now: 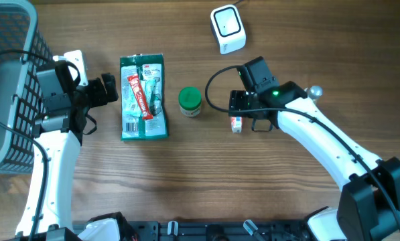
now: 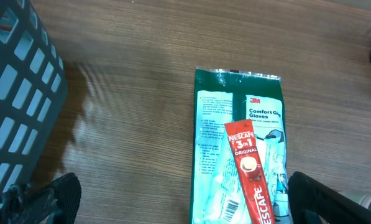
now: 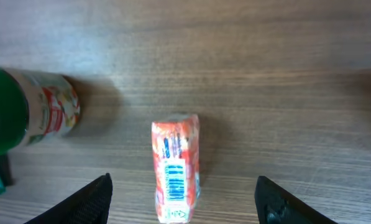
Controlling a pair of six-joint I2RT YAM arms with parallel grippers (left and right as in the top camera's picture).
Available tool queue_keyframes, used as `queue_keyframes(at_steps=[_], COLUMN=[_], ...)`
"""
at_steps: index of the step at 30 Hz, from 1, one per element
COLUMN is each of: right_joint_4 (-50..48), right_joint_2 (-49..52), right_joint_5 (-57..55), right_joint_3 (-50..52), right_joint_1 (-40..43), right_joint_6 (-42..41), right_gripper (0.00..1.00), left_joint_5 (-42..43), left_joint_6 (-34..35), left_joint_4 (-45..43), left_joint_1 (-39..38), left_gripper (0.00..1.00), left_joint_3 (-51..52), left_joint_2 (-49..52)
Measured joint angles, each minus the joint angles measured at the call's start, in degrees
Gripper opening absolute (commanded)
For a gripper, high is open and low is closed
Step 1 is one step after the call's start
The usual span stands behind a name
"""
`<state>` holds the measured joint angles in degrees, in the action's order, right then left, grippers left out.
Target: Scan the item barcode
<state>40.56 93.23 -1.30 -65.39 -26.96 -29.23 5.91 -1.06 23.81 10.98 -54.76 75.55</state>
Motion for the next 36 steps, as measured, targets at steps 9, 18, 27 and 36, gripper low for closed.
queue_keyframes(at_steps=[9, 18, 27, 36], right_joint_4=[-4.2, -8.3, -6.7, -6.5], right_joint_2=[5.2, 5.4, 7.1, 9.1], right_joint_5=[11.6, 21.0, 17.5, 16.7], right_joint_3=[1.9, 2.1, 2.1, 2.1], right_joint_1=[0.0, 0.0, 0.1, 2.7], right_joint_6=[0.0, 2.6, 3.5, 4.2], right_gripper=[0.72, 0.65, 0.5, 0.37], left_joint_5=[0.0, 0.0, 0.0, 0.0], left_joint_6=[0.0, 0.0, 0.0, 0.0], left_joint_4=[0.0, 0.0, 0.0, 0.0], left_joint_1=[0.0, 0.0, 0.0, 0.0], left_gripper=[1.0, 1.0, 1.0, 1.0], left_joint_3=[0.0, 0.0, 0.0, 0.0], left_joint_2=[0.0, 0.0, 0.0, 0.0])
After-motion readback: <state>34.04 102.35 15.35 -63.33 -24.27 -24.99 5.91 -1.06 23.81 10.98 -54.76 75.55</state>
